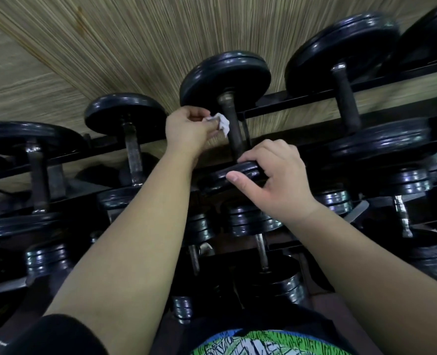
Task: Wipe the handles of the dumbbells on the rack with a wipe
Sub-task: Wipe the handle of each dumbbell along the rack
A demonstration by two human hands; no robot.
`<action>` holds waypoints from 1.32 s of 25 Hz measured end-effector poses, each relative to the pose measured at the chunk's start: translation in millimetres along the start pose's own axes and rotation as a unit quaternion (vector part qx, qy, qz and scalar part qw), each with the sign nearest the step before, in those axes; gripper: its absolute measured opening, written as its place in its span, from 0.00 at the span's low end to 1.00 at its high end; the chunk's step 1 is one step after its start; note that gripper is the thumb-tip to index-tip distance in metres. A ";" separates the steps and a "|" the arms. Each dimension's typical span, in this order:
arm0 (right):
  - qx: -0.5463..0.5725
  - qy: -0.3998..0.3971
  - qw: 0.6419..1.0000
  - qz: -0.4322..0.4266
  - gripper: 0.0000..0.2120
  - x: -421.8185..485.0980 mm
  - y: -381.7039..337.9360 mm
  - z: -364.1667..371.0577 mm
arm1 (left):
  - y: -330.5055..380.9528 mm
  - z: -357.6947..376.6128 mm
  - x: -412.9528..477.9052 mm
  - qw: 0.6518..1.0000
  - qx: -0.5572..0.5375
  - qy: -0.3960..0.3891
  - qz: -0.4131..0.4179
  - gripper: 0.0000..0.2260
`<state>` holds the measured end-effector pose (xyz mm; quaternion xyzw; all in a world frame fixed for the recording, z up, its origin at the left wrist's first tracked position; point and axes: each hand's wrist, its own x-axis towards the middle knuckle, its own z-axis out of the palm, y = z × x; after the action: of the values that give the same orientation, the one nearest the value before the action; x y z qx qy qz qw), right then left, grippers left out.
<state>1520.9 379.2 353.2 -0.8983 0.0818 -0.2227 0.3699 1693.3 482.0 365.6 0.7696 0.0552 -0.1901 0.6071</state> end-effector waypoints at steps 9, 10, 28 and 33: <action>0.008 0.017 1.000 -0.022 0.16 -0.5 5.3 5.0 | -3.5 -1.7 -14.1 0.999 -0.003 -0.042 0.000 0.07; 0.006 0.020 1.000 -0.023 0.17 0.1 5.3 5.8 | -2.6 3.0 -11.8 1.000 0.013 -0.026 0.013 0.06; -0.006 0.065 0.997 -0.037 0.17 0.5 7.6 10.7 | -1.3 3.5 4.5 1.000 -0.004 -0.019 -0.020 0.05; -0.002 0.063 0.997 -0.040 0.17 0.4 8.5 9.9 | -6.7 -3.6 -5.2 0.998 0.014 -0.053 -0.018 0.07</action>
<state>1526.0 379.2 341.1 -0.8859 0.0691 -0.2933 0.3527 1687.2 487.9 362.0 0.7655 0.0340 -0.2427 0.5949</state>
